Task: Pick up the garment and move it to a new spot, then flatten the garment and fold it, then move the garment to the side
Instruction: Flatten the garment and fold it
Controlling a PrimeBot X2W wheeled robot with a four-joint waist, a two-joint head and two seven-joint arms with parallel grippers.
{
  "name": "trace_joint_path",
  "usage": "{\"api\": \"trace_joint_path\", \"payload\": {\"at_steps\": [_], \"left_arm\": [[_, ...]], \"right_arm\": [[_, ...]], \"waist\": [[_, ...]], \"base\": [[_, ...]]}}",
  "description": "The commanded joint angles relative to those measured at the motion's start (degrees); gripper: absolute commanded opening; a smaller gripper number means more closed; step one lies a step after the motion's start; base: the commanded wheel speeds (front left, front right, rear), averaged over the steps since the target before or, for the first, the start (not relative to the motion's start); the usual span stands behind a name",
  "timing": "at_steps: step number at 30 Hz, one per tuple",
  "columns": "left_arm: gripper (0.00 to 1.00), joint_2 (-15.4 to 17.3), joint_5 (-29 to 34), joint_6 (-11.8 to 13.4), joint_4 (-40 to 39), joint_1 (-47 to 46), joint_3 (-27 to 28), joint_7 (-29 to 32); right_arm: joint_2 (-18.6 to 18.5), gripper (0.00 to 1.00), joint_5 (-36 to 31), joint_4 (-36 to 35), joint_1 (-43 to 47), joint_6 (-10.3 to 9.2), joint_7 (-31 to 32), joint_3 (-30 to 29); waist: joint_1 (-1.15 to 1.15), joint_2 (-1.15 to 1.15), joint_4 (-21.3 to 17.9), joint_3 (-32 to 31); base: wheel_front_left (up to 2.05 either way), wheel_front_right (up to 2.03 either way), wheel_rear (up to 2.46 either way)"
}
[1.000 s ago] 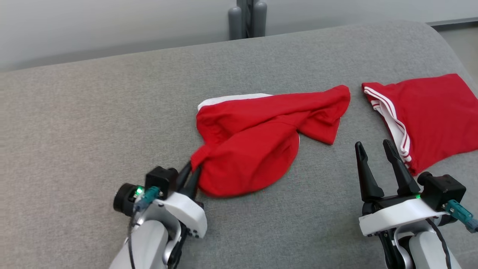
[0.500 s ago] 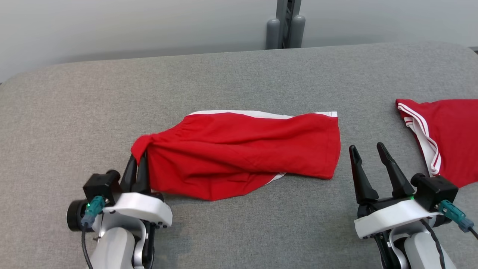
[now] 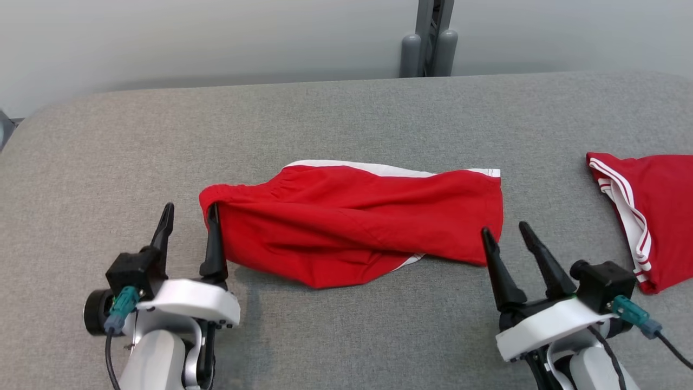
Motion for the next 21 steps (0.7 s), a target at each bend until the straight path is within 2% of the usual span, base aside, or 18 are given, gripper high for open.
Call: {"api": "trace_joint_path", "payload": {"at_steps": [1,5,13,21], "left_arm": [[1.00,0.3,-0.2,-0.2,-0.5,1.7,0.7,-0.2],[1.00,0.2,-0.5,0.4,-2.2,4.0,1.6,-0.2],[1.00,0.3,-1.6,-0.7,-3.1,6.3,0.1,-0.2],[1.00,0.2,2.0,-1.2,1.1,5.9,-2.3,-0.2]], "right_arm": [[-0.4,1.00,0.6,0.1,0.9,-0.03,0.3,0.3],[-0.4,1.00,0.9,0.3,1.5,-0.03,0.2,1.0],[-0.6,1.00,1.0,0.6,1.7,-0.03,0.2,2.1],[-0.6,1.00,0.6,0.5,1.1,-0.03,0.2,1.8]], "waist": [[0.00,0.00,0.3,-0.2],[0.00,0.00,1.1,-0.2],[0.00,0.00,3.7,-0.2],[0.00,0.00,5.2,-1.0]], "base": [[0.00,0.00,0.00],[0.00,0.00,0.00],[0.00,0.00,0.00],[0.00,0.00,0.00]]}}
